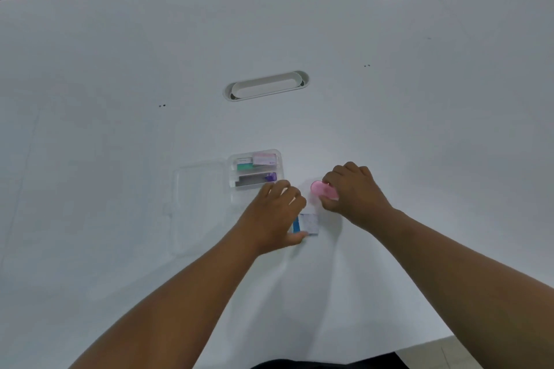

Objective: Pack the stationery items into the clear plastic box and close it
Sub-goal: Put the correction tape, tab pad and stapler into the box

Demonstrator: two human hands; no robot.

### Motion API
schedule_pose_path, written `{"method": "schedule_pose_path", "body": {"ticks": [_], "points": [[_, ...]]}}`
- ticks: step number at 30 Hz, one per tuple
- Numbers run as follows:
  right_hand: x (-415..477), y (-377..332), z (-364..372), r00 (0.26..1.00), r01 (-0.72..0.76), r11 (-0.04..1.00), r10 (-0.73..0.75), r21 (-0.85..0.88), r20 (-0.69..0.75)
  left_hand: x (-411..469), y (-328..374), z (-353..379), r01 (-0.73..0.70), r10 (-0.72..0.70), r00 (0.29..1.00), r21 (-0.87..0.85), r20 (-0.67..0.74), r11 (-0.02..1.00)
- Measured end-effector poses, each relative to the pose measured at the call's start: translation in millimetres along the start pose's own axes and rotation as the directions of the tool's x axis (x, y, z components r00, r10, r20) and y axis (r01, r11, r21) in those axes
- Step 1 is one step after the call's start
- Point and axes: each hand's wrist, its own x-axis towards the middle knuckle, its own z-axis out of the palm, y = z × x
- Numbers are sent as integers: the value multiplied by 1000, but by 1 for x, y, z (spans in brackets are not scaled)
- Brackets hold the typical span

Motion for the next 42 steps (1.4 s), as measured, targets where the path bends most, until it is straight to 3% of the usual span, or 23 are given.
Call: {"method": "schedule_pose_path", "body": {"ticks": [4, 10, 13, 16, 23, 31, 35, 42], "points": [[-11, 29, -7, 989, -121, 993, 121, 5, -87, 6, 11, 8, -102, 98, 994, 91, 49, 991], [-16, 42, -12, 984, -154, 986, 159, 57, -86, 7, 14, 5, -69, 67, 997, 57, 22, 996], [-2, 28, -12, 990, -99, 992, 106, 75, -88, 1, 9, -2, 38, -46, 991, -63, -128, 997], [14, 4, -10, 995, -10, 997, 17, 73, -102, -16, -9, -9, 130, -139, 968, -54, -209, 990], [48, -70, 10, 977, 198, 977, -190, 79, -97, -79, -61, -16, 311, -298, 930, 25, -215, 950], [54, -87, 16, 957, 290, 956, -288, 53, -34, -82, -63, -17, 311, -308, 931, -13, -195, 950], [48, -71, 10, 976, 218, 972, -215, 90, -35, -68, -53, -18, 247, -249, 956, -27, -156, 969], [13, -16, 10, 993, -34, 988, 51, 152, -110, -51, -45, -12, 214, -229, 966, -131, -117, 968]]}}
